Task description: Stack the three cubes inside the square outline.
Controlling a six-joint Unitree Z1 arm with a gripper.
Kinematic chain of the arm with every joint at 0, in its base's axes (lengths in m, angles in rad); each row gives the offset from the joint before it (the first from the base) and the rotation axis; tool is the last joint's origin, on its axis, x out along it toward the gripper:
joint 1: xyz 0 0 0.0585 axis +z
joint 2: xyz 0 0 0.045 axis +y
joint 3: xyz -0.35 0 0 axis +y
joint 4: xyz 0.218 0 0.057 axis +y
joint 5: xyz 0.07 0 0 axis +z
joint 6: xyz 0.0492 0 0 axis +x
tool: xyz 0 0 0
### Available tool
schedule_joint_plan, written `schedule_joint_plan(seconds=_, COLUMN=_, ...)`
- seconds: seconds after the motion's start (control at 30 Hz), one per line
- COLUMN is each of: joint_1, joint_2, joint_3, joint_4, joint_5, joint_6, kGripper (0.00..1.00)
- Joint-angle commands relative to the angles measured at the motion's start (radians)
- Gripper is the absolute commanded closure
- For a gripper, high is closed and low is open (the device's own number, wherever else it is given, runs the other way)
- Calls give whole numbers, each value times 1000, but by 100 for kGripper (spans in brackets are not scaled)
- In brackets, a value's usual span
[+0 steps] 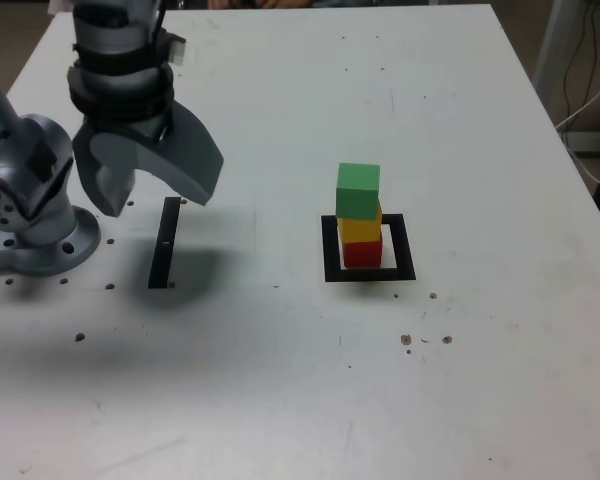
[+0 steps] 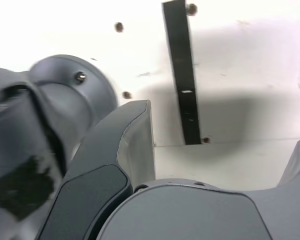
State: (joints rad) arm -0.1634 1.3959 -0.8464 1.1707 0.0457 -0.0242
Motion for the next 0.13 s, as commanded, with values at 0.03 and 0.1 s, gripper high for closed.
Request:
schedule_joint_plan(seconds=0.03, joint_1=-1, joint_2=15, joint_3=-24, joint_4=19, joint_5=-12, joint_6=0, kGripper=1)
schedule_joint_plan(seconds=0.1, joint_1=-1, joint_2=22, joint_3=-35, joint_4=32, joint_5=-26, joint_6=0, kGripper=1)
